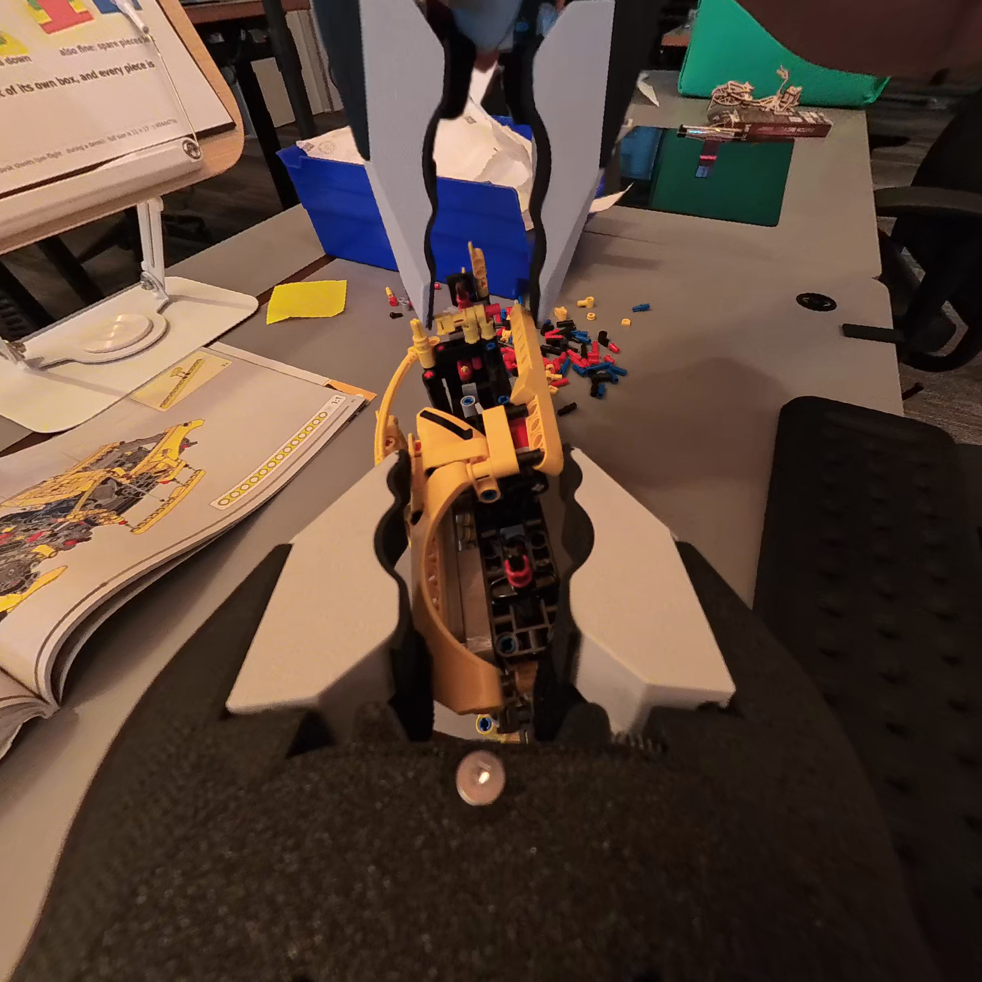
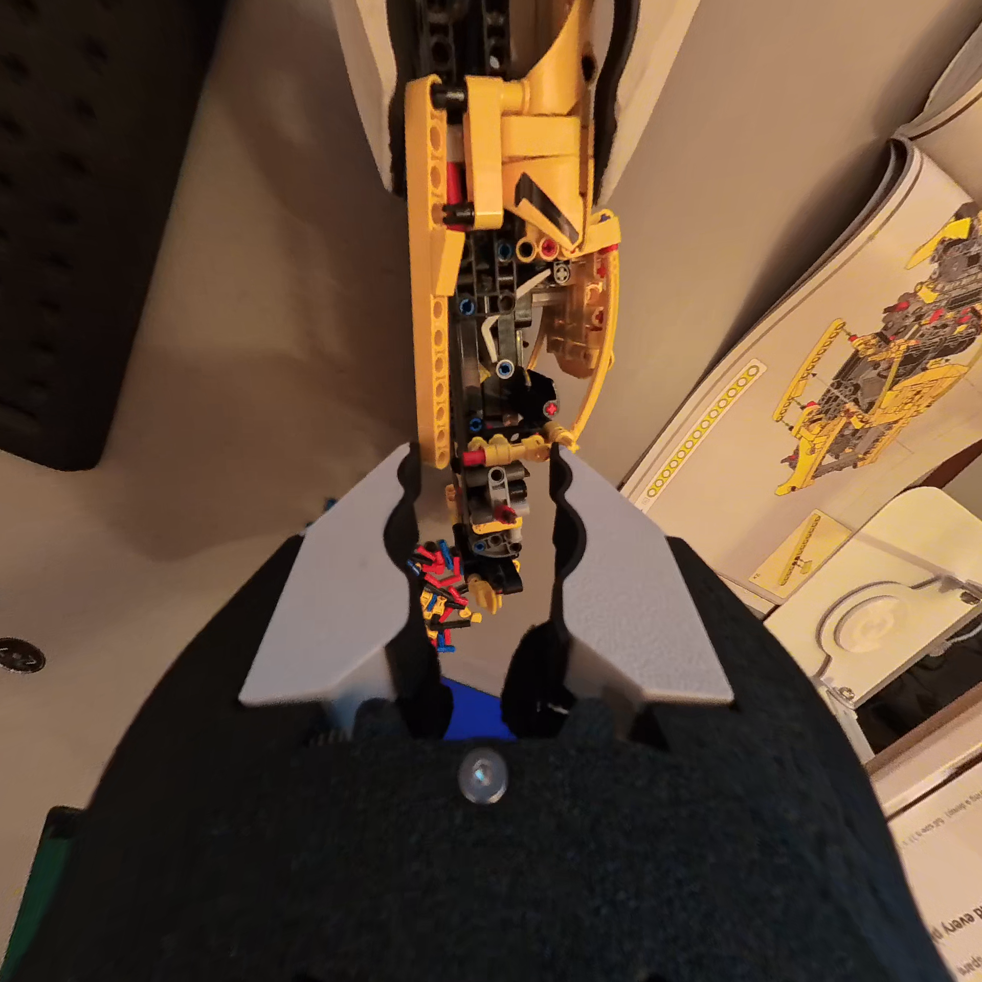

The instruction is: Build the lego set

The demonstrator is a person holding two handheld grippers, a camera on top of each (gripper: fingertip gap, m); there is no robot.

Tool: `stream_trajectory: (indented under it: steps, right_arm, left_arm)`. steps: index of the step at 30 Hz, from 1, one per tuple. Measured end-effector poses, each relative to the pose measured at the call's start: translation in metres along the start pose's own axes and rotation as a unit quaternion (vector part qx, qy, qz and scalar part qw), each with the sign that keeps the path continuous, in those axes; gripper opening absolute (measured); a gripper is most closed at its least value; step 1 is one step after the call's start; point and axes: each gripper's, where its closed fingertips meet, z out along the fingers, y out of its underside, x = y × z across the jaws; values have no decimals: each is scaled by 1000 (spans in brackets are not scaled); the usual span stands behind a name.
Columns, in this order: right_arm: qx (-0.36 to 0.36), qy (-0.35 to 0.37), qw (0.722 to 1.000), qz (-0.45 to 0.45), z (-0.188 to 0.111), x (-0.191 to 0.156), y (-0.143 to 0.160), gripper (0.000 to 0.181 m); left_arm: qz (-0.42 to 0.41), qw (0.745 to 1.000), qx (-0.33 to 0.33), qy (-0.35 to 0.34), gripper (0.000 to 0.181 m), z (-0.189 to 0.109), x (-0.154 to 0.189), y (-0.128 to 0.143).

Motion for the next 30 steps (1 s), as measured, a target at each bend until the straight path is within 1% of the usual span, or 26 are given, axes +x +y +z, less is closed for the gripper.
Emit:
stream_trajectory:
  steps: [3, 8, 22, 27, 30]
  right_arm:
    - [-4, -21, 1000, 6, -2, -2, 0, 42]
    - [-9, -40, 999, 14, -2, -3, 0, 40]
    - [-23, -44, 999, 3, -2, -4, 2, 38]
    - [-16, -80, 996, 23, -5, -6, 2, 38]
    - [-11, -78, 997, 22, -5, -6, 2, 37]
  left_arm:
    - [4, 1000, 1, 3, 58, 0, 2, 0]
    - [3, 1000, 4, 7, 58, 0, 3, -1]
    - [-2, 1000, 7, 5, 59, 2, 5, -2]
    - [-22, 1000, 11, 15, 60, 2, 7, -4]
    - [-9, 1000, 12, 4, 60, 1, 6, -4]
